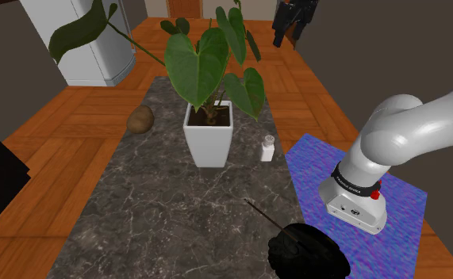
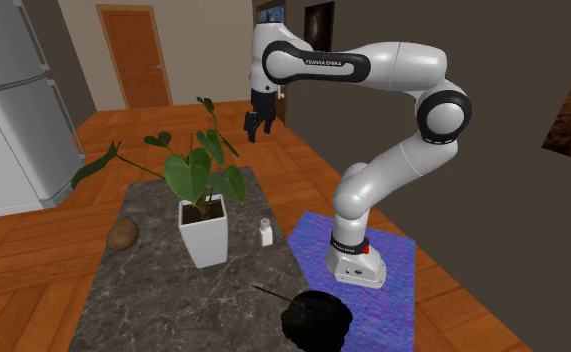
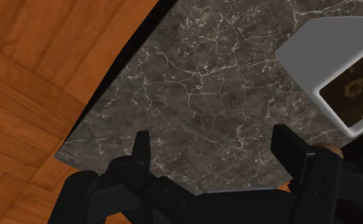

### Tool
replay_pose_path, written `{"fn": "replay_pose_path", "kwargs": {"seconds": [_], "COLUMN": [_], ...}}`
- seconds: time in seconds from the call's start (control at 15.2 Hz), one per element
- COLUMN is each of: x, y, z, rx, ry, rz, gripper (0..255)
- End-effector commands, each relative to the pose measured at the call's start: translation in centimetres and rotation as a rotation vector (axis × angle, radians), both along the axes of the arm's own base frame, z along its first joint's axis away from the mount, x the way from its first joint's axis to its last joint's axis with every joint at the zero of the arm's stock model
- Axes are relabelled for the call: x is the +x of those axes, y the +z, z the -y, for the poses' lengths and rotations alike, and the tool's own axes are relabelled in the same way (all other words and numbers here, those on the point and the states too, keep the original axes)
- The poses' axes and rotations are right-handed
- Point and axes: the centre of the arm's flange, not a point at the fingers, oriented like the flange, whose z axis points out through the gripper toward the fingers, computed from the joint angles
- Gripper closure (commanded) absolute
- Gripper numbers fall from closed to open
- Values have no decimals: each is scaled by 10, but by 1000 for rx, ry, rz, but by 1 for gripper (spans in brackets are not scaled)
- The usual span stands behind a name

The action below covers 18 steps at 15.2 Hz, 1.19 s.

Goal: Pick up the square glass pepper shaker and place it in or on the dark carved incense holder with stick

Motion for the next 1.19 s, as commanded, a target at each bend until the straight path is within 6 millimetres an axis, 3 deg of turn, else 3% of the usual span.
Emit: {"fn": "replay_pose_path", "kwargs": {"seconds": [0.0,1.12], "x": [0,-45], "y": [0,-184], "z": [0,-103], "rx": [0,33], "ry": [0,37], "rz": [0,-118], "gripper": [0,0]}}
